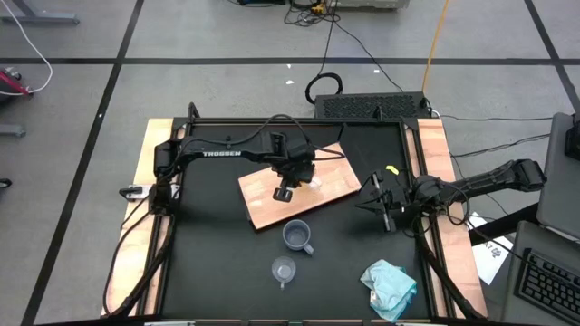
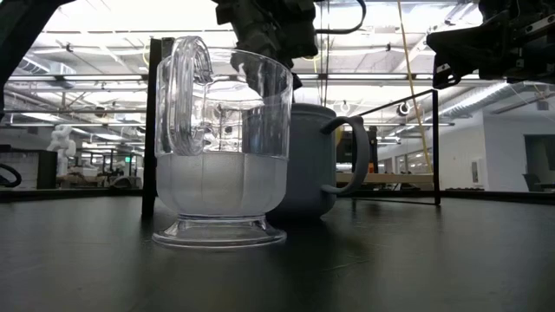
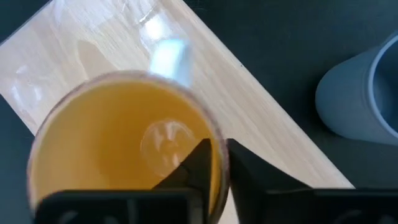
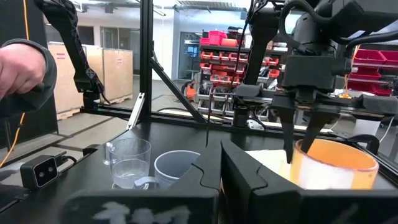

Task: Stack small to large cups/mugs on shelf
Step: Put the orange mug on the shelf

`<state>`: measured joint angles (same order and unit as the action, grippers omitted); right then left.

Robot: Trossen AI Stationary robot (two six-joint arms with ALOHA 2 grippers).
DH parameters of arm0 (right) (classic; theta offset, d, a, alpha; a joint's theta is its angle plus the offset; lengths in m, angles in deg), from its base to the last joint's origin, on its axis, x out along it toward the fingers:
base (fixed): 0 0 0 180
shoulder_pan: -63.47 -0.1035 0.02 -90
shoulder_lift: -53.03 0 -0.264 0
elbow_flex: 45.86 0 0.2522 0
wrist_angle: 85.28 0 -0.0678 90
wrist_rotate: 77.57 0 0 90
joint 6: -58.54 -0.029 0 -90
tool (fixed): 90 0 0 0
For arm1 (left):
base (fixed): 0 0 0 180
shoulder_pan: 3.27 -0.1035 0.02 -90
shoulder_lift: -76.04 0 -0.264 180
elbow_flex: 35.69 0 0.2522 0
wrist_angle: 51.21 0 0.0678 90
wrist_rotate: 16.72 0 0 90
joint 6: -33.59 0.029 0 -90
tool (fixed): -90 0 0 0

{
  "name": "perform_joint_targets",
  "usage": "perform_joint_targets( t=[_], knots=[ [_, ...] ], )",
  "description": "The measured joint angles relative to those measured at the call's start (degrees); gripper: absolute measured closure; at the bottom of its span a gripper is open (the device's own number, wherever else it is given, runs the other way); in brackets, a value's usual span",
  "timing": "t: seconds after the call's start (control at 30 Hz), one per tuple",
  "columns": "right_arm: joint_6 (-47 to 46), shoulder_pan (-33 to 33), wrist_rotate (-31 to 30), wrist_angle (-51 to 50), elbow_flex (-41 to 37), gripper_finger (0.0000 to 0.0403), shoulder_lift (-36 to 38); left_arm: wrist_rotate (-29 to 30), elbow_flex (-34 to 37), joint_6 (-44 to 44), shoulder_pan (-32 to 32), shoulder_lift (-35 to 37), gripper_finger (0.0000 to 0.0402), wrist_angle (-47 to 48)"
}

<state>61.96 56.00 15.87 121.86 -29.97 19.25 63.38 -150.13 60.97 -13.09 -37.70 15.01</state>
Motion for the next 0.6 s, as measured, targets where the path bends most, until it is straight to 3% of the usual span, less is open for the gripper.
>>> perform_joint_targets(
  t=[0.1,0.6],
  knots=[
    [0.0,0.0,0.0,0.0,0.0,0.0403,0.0,0.0,0.0,1.3,0.0,0.0,0.0387,0.6],
    [-1.3,0.0,0.0,0.0,0.0,0.0403,0.0,2.1,0.0,9.2,0.9,1.9,0.0389,9.0]
  ],
)
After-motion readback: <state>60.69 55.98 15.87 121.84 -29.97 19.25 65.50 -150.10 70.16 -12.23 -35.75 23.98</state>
